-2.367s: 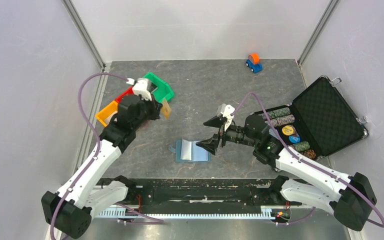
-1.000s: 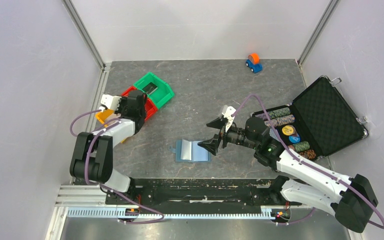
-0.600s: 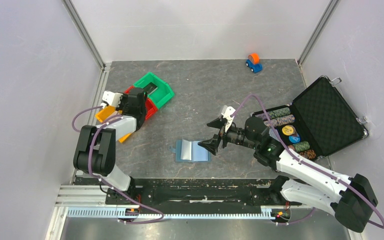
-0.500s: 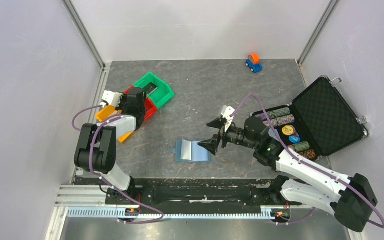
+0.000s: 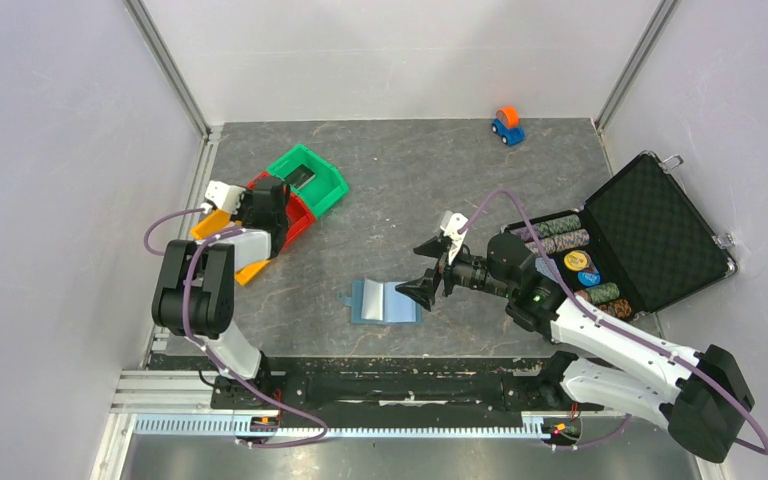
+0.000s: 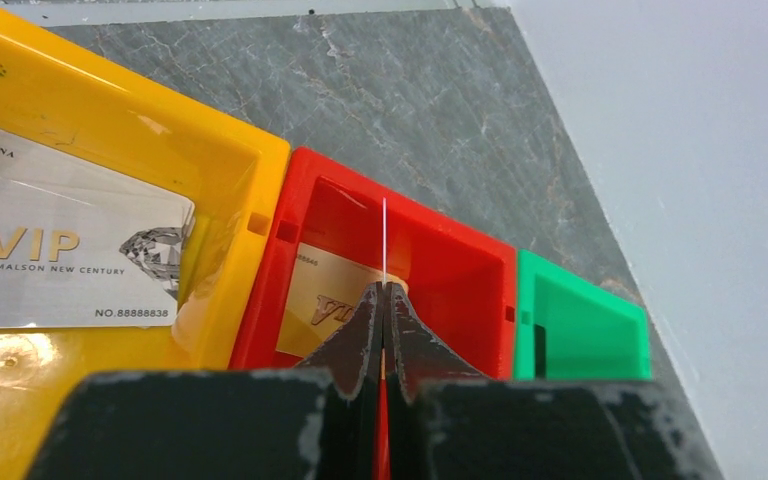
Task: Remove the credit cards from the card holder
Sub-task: Place the credit card in the storage box.
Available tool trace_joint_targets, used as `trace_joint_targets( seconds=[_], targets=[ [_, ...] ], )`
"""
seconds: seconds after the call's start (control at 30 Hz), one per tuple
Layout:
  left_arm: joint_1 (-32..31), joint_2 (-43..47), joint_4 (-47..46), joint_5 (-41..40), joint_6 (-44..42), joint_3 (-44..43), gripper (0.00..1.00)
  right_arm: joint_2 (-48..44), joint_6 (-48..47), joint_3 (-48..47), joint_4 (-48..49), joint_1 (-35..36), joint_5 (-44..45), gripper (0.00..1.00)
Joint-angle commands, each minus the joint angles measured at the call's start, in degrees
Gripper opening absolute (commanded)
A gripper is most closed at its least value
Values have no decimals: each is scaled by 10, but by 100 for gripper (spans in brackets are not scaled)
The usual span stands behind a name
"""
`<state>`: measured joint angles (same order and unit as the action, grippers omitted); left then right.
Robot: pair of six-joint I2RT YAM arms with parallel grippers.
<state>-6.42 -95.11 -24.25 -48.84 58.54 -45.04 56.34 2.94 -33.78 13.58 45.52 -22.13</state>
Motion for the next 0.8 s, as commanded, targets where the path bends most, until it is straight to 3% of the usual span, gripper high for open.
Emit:
trace_joint_targets(
  seconds=[0.0, 0.33, 0.5, 0.77],
  targets=[
    [6, -18, -24, -5, -44, -15, 2, 1, -4, -26, 8, -3, 4, 98],
    [7, -40, -37, -4, -61, -20, 3, 0, -13, -29, 3, -3, 5, 98],
    [6, -50, -28, -12, -81, -40, 14, -2, -19, -29, 1, -3, 7, 98],
    [7, -59, -4, -20, -86, -62, 22, -10, -38, -30, -6, -3, 19, 98]
  ],
)
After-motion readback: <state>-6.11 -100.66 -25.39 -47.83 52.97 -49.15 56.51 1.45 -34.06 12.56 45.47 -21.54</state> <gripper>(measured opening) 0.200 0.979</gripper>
